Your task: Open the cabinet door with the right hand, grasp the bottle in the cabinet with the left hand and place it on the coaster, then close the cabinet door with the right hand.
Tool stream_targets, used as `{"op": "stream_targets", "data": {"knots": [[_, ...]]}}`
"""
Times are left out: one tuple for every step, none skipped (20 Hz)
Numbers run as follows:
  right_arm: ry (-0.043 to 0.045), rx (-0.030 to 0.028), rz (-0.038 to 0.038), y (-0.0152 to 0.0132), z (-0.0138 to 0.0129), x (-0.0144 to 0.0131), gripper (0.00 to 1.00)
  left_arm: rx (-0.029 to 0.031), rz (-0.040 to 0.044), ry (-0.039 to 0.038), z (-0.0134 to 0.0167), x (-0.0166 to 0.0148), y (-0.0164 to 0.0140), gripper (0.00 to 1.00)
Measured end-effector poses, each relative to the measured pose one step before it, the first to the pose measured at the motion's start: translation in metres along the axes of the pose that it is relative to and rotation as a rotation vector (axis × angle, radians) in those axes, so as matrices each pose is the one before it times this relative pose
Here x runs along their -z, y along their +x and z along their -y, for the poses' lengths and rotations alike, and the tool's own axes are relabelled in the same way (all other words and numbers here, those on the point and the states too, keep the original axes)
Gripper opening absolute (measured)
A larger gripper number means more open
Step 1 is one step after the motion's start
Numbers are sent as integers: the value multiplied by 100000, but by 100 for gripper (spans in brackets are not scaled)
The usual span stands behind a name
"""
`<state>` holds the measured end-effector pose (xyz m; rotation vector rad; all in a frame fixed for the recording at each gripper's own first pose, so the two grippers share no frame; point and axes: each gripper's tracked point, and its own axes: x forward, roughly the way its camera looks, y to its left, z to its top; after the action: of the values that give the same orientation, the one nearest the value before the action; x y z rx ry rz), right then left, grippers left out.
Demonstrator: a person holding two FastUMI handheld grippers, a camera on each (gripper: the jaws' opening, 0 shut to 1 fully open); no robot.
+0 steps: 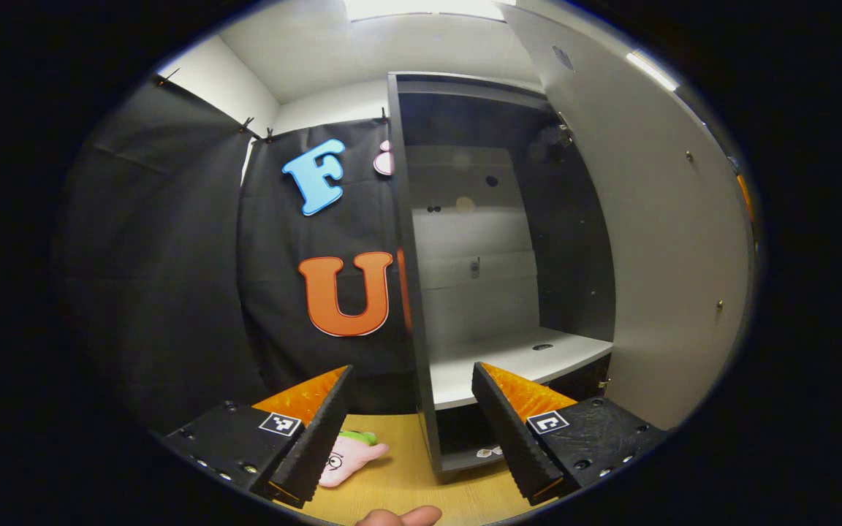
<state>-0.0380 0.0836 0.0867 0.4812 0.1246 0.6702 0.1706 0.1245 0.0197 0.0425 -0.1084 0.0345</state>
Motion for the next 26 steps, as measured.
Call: {"op": "stream_targets", "data": {"knots": [[-33, -7, -702, 403, 146, 75, 96, -1877, -725, 281, -602, 15, -213, 96], [661, 298, 212, 521, 278, -189, 96, -2789, -1034, 663, -714, 306, -307, 96], [545, 126, 936, 365, 264, -280, 96, -1425, -551, 99, -365, 63, -367, 96], [455, 711, 1526, 220, 393, -403, 96, -283, -476, -65, 98, 124, -201, 96], [629, 1023, 894, 205, 538, -332, 96, -1412, -503, 699, -168, 77, -251, 96], [977, 503, 15, 107, 434, -60, 96, -1374, -648, 574, -234, 35, -271, 96], [889, 183, -601, 30, 431, 57, 96, 172, -254, -304, 407, -97, -270, 96], [592, 573, -692, -6, 589, 84, 96, 255, 119, -323, 677, -187, -65, 96], [624, 303, -985, -186, 540, 132, 96, 589, -267, -195, 538, -180, -38, 96], [954, 49, -751, -126, 366, 220, 96, 183, -590, -39, 569, -63, -46, 96], [904, 414, -643, -62, 418, 82, 96, 59, -480, -54, 482, -160, 35, 100], [845, -1, -511, -284, 273, 52, 96, 293, 29, -199, 520, -141, 164, 96], [700, -320, -335, -285, 138, -12, 96, -402, -93, 163, 284, -179, 91, 96], [467, -126, -287, -188, 173, 6, 96, -1923, -325, 806, -264, -26, 240, 95], [258, -13, -766, -160, 320, 39, 96, -1300, -590, 82, -166, 96, 97, 93], [99, 304, -1359, -180, 416, 242, 96, -696, -920, -740, -88, 280, 101, 100], [177, 529, -1129, -112, 463, 159, 96, -764, -1191, -1436, -15, 228, 164, 93], [430, 98, -561, -120, 329, 114, 96, -423, -709, -1439, 6, 118, 171, 93], [626, -42, -324, -2, 257, -9, 96, -780, -987, -1521, -49, 222, 218, 93], [722, -86, -393, -159, 220, 18, 96, -715, -943, -1142, -121, 198, 162, 93], [602, -199, -178, -64, 155, -50, 96, -700, -323, -760, -19, 119, 203, 93], [235, -145, -138, -88, 128, -84, 96, -847, 215, 33, -131, -210, 207, 94], [-54, 222, -129, -30, 147, -146, 96, -712, 828, 1680, -113, -98, 228, 93], [67, -192, -216, -76, 135, -71, 96, -663, 675, 1997, -15, 50, 409, 93], [130, -17, -97, 13, 81, -167, 96, -481, 559, 1941, -99, -79, 301, 93], [-51, 246, -75, -156, 244, -75, 96, -372, 231, 1310, -84, 3, 251, 93]]}}
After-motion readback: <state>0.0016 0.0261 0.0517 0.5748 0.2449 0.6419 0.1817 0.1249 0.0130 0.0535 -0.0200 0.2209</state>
